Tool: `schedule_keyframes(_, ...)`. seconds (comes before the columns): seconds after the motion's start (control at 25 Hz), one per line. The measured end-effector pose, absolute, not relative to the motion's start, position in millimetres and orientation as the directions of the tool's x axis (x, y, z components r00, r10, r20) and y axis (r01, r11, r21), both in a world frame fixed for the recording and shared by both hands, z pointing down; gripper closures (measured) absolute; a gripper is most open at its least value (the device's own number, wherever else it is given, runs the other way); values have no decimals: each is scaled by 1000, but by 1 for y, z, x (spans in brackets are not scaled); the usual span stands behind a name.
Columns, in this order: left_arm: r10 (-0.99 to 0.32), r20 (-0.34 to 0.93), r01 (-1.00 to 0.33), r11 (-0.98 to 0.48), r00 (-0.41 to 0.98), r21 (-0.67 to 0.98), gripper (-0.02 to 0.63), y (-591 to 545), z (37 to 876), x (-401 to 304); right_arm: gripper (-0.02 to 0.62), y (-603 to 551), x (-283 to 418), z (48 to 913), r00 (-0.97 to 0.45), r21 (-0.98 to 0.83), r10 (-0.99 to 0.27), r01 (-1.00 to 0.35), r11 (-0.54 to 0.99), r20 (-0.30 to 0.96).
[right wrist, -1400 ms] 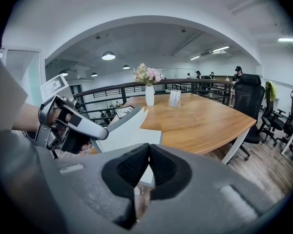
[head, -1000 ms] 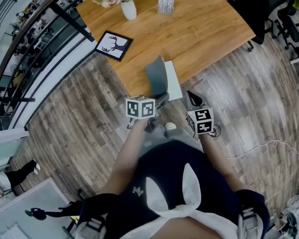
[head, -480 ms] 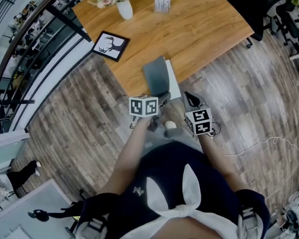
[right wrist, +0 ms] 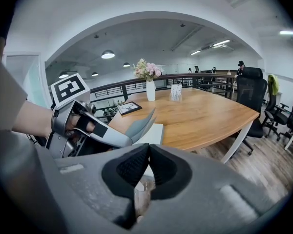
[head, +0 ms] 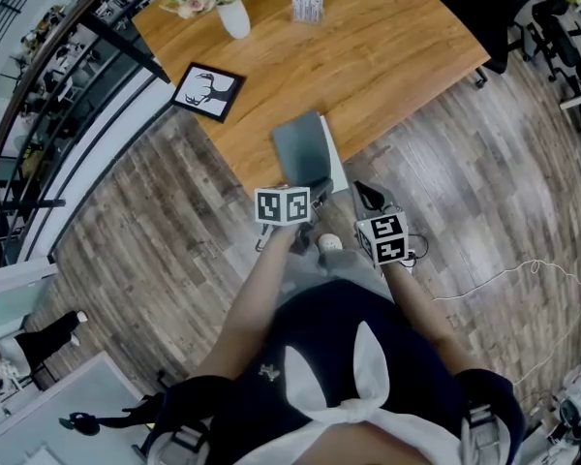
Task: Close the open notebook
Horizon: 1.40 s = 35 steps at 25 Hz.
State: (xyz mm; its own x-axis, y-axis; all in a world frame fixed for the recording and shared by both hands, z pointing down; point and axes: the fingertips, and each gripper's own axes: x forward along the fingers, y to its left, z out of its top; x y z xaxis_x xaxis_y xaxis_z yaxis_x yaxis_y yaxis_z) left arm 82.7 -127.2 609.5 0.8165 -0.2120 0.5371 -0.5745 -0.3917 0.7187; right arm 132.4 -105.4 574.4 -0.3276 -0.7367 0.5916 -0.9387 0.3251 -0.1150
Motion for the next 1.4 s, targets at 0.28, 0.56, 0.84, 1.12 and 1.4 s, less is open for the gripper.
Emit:
schedule_keyframes(0.28,-211,546,-583,-368,811,724,540,-129,618,90,597,-106,138,579,-323,-110,-734,-940,324,598)
schedule_keyframes(0.56,-214,556,-595,-337,803,729,531,-133,626,100,597,-103,150,589,-301,-106,-733,-948,300,610)
schedule_keyframes(0.84,-213,545,-585,-319,811,746,510,-134,628,108,597,-99,153,591,-294,-117,-729,-952,284,618)
schedule_keyframes(1.12,-194,538,-572,-311,820,759,479,-136,633,114,597,-100,152,597,-285,-119,-727,-955,272,625)
schedule_keyframes(1.4,-168,558,-581,-309,813,753,465,-134,643,116,597,-99,153,601,-274,-118,-724,-958,260,633)
